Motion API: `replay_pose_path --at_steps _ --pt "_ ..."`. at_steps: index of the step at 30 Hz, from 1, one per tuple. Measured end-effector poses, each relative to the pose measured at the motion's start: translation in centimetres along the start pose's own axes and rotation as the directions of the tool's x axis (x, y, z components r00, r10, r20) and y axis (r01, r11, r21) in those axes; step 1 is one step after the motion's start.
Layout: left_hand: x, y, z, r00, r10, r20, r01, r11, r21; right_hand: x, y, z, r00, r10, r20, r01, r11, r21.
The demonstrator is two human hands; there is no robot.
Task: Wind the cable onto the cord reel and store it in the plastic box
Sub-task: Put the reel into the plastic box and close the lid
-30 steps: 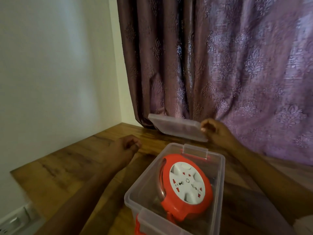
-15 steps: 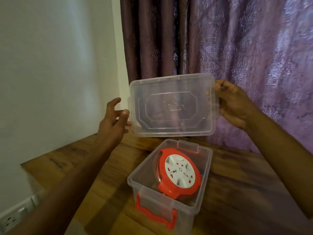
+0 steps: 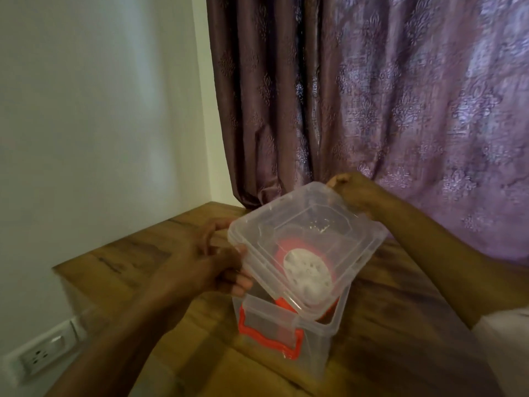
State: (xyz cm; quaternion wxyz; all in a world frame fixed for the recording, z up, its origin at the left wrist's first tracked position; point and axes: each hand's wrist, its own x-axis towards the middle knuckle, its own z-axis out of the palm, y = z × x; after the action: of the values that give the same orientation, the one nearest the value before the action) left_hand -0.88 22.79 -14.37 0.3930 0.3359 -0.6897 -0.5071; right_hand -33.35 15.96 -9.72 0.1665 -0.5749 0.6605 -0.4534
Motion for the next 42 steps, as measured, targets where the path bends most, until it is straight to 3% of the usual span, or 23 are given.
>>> replay_pose_path --at_steps 5,10,19,25,28,30,32,34,36,39,42 --pt "-0.7 -1.6 0.5 0.993 -0.117 -0.028 0.119 0.991 0.061 -0.2 1.1 3.3 0.970 -0.052 0.239 0.126 0.944 -0.305" --pt "-0.9 -2.5 0.0 0.983 -0.150 -0.102 0.162 0.979 0.126 0.3 1.0 5.6 0.954 -0.105 0.279 0.243 0.819 -0.520" --pt "-1.5 -4.4 0.2 0.983 -0.093 -0.156 0.130 0.960 0.247 0.1 2.6 8.0 0.931 -0.186 0.313 0.339 0.755 -0.561" --pt "-0.8 -5.5 0.9 0.975 -0.176 -0.134 0.184 0.982 0.047 0.1 3.4 8.6 0.936 -0.216 0.279 0.346 0.720 -0.602" --pt "-0.6 -5.7 1.4 0.978 -0.107 -0.179 0.116 0.992 0.041 0.1 3.4 8.7 0.936 -0.225 0.269 0.348 0.700 -0.624" --pt "-1.1 -5.7 2.0 0.960 0.053 -0.273 0.004 0.979 0.203 0.0 3.4 8.7 0.943 -0.217 0.253 0.331 0.697 -0.636" --pt "-2.1 -6.2 2.8 0.877 0.341 -0.338 -0.136 0.851 0.507 -0.1 3.3 8.7 0.946 -0.212 0.244 0.322 0.692 -0.647" --pt "-3.4 -7.6 3.3 0.822 0.514 -0.246 -0.219 0.683 0.696 -0.1 3.1 8.7 0.946 -0.214 0.245 0.324 0.698 -0.638" --pt "-4.5 -10.0 2.9 0.818 0.574 -0.042 -0.299 0.486 0.822 -0.1 3.1 8.7 0.946 -0.217 0.243 0.324 0.708 -0.628" --pt "-4.5 -11.8 1.5 0.757 0.616 0.219 -0.394 0.162 0.905 -0.2 3.1 8.7 0.949 -0.213 0.234 0.314 0.715 -0.625" --pt "-2.8 -10.8 1.5 0.648 0.661 0.378 -0.513 0.012 0.858 -0.3 2.9 8.6 0.951 -0.212 0.227 0.309 0.714 -0.628"
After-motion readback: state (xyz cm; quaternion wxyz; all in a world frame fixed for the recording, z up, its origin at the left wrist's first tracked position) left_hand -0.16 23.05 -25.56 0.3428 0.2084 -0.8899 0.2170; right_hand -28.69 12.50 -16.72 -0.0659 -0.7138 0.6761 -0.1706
